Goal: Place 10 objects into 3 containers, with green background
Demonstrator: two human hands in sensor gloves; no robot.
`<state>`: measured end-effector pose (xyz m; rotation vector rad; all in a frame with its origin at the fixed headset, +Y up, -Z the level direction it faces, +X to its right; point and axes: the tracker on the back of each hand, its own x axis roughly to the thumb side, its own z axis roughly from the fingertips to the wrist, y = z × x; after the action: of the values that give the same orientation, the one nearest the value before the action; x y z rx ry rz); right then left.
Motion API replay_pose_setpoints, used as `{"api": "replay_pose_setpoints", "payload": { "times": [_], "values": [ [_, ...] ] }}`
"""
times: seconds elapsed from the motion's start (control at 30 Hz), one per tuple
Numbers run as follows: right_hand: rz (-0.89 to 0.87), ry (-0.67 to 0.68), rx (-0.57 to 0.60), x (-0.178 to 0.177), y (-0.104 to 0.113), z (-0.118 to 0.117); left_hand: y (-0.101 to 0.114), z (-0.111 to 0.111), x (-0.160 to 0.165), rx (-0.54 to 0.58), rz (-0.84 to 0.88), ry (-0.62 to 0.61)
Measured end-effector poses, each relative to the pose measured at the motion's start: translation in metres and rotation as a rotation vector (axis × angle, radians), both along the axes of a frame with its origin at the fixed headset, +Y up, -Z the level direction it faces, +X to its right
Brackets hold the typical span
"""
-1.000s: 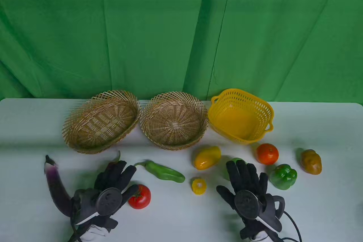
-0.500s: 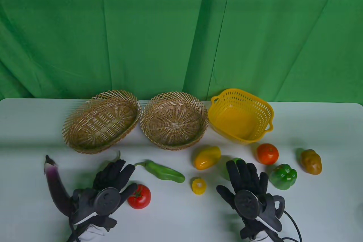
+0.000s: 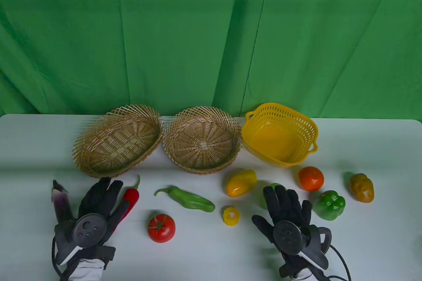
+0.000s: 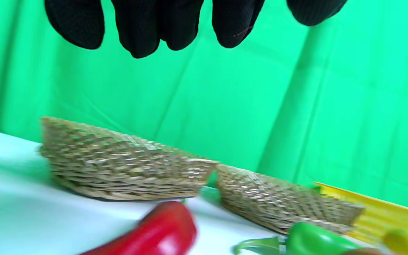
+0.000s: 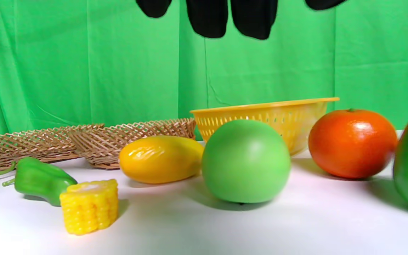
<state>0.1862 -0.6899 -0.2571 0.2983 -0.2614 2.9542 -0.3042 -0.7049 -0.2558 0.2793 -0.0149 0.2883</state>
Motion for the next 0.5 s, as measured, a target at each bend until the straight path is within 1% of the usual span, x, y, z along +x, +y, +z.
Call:
{"api": "replay_pose_setpoints", "payload": {
  "times": [0.07,0.17,0.3,0.37,0.4,0.5],
  "values": [
    [-0.004,-0.002,0.005,0.001,0.001,0.0,-0.006,-0.001,-0.012,-0.039,0.015,0.051],
    [-0.007,-0.003,0.003,0.001,0.001,0.0,-0.013,-0.002,-0.025,-0.063,0.035,0.103],
    [-0.009,-0.003,-0.01,0.002,-0.001,-0.001,-0.027,-0.004,-0.039,-0.114,0.013,0.172],
    [-0.006,0.0,-0.016,0.001,-0.002,-0.002,-0.035,-0.004,-0.046,-0.159,-0.001,0.221],
    [0.0,0.002,-0.02,0.0,-0.004,-0.002,-0.041,-0.004,-0.051,-0.199,-0.007,0.254],
    [0.007,0.005,-0.025,-0.001,-0.005,-0.003,-0.055,-0.005,-0.06,-0.285,-0.007,0.309]
  ]
}}
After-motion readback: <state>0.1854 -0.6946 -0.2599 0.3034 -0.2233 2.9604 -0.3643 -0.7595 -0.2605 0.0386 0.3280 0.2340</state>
